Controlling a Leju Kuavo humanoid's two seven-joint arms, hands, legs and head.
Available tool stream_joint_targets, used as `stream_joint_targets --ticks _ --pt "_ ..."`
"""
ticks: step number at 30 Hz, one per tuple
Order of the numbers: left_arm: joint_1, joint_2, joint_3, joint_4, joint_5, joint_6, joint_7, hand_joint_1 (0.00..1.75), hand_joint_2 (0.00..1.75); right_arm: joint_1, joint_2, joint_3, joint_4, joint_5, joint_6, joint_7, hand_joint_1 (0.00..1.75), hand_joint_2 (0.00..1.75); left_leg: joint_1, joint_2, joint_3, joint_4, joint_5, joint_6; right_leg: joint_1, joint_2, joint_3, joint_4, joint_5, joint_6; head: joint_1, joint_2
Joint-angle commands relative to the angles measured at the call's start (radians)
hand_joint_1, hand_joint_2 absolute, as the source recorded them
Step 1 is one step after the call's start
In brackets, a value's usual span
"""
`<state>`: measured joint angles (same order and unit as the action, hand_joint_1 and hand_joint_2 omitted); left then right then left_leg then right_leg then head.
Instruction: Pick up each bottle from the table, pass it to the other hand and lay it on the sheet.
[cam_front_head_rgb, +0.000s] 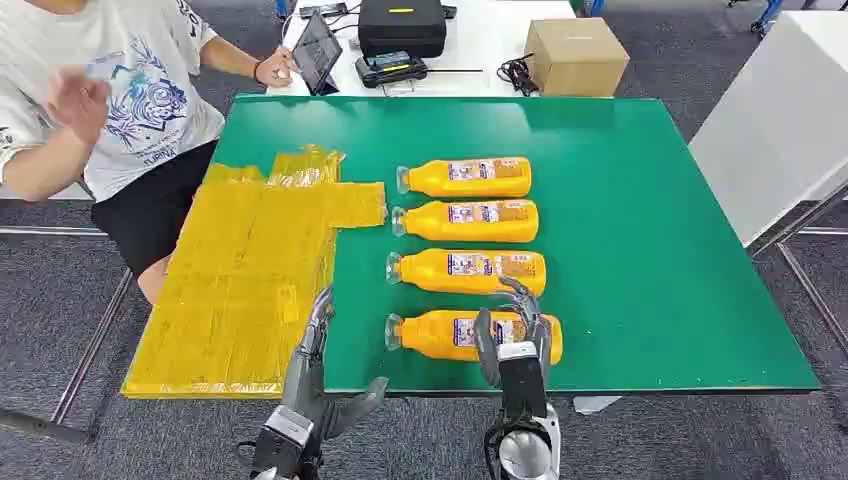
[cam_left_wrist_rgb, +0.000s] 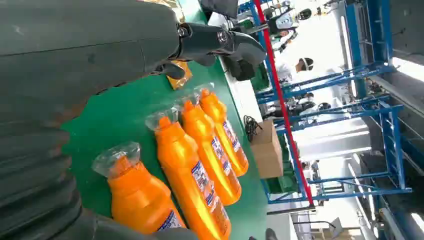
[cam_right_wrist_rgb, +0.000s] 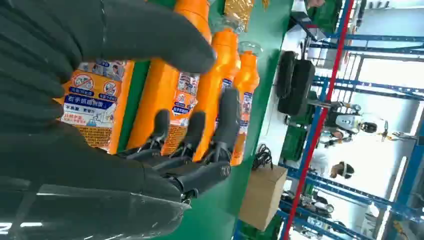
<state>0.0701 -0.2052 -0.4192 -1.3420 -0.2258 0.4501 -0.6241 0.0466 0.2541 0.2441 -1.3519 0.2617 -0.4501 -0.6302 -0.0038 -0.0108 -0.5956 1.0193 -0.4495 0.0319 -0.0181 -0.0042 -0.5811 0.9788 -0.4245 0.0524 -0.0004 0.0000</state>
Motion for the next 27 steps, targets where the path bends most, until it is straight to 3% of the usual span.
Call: stream_joint_targets --ticks 1,27 --pt "-0.019 0.004 0.009 0.035 0.006 0.001 0.002 0.0 1.75 -0.021 -0.021 0.006 0.03 0.002 -0.012 0.003 0.0 1.75 0.001 0.001 0.003 -0.001 -0.001 -0.002 0.001 0.0 0.003 -0.001 0.0 -0.002 0.0 0.0" --pt "-0.011 0.004 0.016 0.031 -0.019 0.052 -0.008 0.0 1.75 -0.005 -0.039 0.009 -0.021 0.045 -0.048 0.02 0.0 1.75 0.001 0.001 0.003 -0.001 -0.001 -0.002 0.001 0.001 0.003 -0.002 0.0 -0.002 0.0 0.0"
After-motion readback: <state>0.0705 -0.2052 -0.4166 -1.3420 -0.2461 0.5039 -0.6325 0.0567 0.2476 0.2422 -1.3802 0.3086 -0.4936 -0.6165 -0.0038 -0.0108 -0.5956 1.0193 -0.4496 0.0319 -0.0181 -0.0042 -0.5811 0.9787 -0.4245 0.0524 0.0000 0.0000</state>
